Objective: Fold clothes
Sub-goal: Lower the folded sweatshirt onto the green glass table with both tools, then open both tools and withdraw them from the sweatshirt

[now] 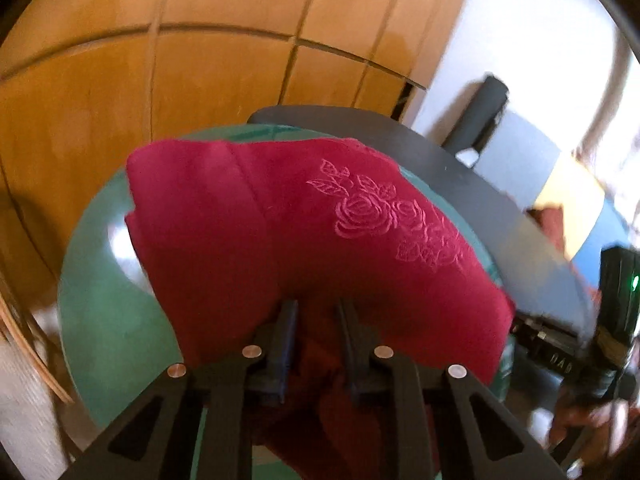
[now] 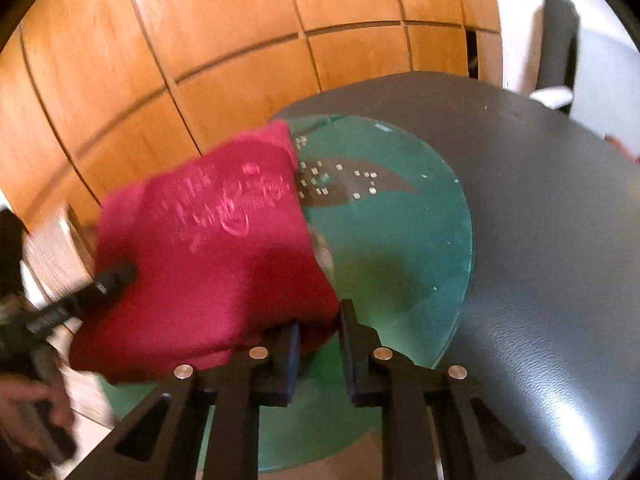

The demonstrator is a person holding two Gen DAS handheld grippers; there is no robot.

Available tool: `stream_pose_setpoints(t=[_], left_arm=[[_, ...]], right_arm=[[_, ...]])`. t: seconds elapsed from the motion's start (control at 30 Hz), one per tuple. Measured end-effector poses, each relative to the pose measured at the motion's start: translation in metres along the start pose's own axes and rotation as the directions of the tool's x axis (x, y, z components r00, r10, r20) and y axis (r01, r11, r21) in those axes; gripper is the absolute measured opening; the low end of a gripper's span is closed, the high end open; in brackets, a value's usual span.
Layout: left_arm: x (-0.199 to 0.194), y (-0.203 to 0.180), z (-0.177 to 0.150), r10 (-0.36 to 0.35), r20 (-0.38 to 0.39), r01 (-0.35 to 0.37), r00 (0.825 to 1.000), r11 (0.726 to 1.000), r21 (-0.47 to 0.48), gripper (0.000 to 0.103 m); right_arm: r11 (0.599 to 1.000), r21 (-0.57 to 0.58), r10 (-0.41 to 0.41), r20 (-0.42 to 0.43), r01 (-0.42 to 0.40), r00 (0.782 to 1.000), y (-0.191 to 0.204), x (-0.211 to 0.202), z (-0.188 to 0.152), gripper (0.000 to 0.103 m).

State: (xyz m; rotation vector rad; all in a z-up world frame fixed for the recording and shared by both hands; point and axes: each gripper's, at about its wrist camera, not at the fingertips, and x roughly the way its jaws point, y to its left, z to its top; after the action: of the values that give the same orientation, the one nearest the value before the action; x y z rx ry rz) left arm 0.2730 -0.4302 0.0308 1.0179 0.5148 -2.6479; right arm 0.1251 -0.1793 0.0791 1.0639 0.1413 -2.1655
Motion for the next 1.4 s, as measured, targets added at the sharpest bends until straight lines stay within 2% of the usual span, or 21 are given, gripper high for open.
stream_pose_setpoints(t=[0.07, 0.1, 0.13, 0.3, 0.47, 0.6, 0.7, 0.77, 0.87, 1.03, 1.1, 1.2, 1.27, 1.3, 1.33, 1.4], left_arm=[[-0.004, 0.002, 0.000, -0.010, 0.009, 0.010, 1.000, 1.000, -0.013, 0.021], [-0.006, 0.003, 0.000, -0.016, 0.014, 0.016, 1.000, 1.000, -0.022, 0.021], [-0.007, 0.005, -0.001, -0.020, 0.019, 0.020, 1.000, 0.999, -0.029, 0.021], [0.002, 0.000, -0.001, 0.003, 0.033, -0.004, 0.999, 0.999, 0.034, 0.021], [0.011, 0.007, 0.006, -0.031, 0.057, 0.030, 0.998, 0.999, 0.014, 0.022], [0.029, 0.005, 0.023, 0.001, 0.081, -0.005, 0.997, 0.999, 0.053, 0.023], [0.036, 0.004, 0.034, 0.043, 0.092, -0.046, 0.995, 0.998, 0.035, 0.023], [0.032, -0.003, 0.038, 0.098, 0.083, -0.099, 0.992, 0.995, 0.006, 0.023], [0.004, -0.024, 0.034, 0.179, 0.087, -0.174, 0.980, 0.983, -0.057, 0.026], [-0.048, -0.064, 0.012, 0.187, 0.079, -0.175, 0.979, 0.975, -0.139, 0.027], [-0.061, -0.076, 0.007, 0.228, 0.067, -0.214, 0.971, 0.961, -0.175, 0.027], [-0.070, -0.080, 0.010, 0.354, 0.037, -0.338, 0.934, 0.914, -0.222, 0.027], [-0.077, -0.077, 0.007, 0.452, 0.016, -0.426, 0.892, 0.853, -0.302, 0.027], [-0.080, -0.073, 0.004, 0.478, -0.003, -0.448, 0.878, 0.822, -0.353, 0.027], [-0.080, -0.067, 0.000, 0.478, -0.032, -0.448, 0.878, 0.795, -0.409, 0.027], [-0.076, -0.058, -0.009, 0.454, -0.100, -0.444, 0.885, 0.761, -0.474, 0.027]], right_arm=[[1.000, 0.018, 0.002, -0.001, -0.002, 1.000, -0.005, -0.002, -0.002, 0.024], [0.999, 0.037, 0.014, -0.004, -0.013, 1.000, -0.008, -0.005, -0.002, 0.032], [0.998, 0.057, 0.025, -0.008, -0.025, 1.000, -0.012, -0.008, -0.003, 0.034], [0.977, 0.202, 0.075, -0.009, -0.072, 0.997, -0.045, -0.030, -0.006, 0.039], [0.934, 0.332, 0.134, 0.019, -0.133, 0.991, -0.076, -0.052, -0.021, 0.043], [0.945, 0.289, 0.143, 0.051, -0.152, 0.988, -0.072, -0.066, -0.027, 0.045], [0.962, 0.220, 0.151, 0.078, -0.165, 0.985, -0.059, -0.080, -0.030, 0.050], [0.967, 0.185, 0.159, 0.096, -0.175, 0.983, -0.052, -0.088, -0.032, 0.053], [0.972, 0.151, 0.165, 0.116, -0.182, 0.979, -0.046, -0.100, -0.038, 0.061], [0.978, 0.091, 0.175, 0.134, -0.187, 0.975, -0.038, -0.114, -0.041, 0.074], [0.979, 0.065, 0.182, 0.134, -0.192, 0.974, -0.033, -0.118, -0.043, 0.076], [0.983, 0.015, 0.180, 0.138, -0.183, 0.974, -0.025, -0.125, -0.045, 0.077], [0.986, -0.021, 0.167, 0.148, -0.166, 0.975, -0.019, -0.130, -0.047, 0.079], [0.987, -0.037, 0.157, 0.155, -0.153, 0.975, -0.017, -0.133, -0.048, 0.080], [0.989, -0.055, 0.142, 0.164, -0.135, 0.976, -0.014, -0.136, -0.048, 0.081], [0.991, -0.084, 0.122, 0.178, -0.108, 0.977, -0.010, -0.140, -0.049, 0.082]])
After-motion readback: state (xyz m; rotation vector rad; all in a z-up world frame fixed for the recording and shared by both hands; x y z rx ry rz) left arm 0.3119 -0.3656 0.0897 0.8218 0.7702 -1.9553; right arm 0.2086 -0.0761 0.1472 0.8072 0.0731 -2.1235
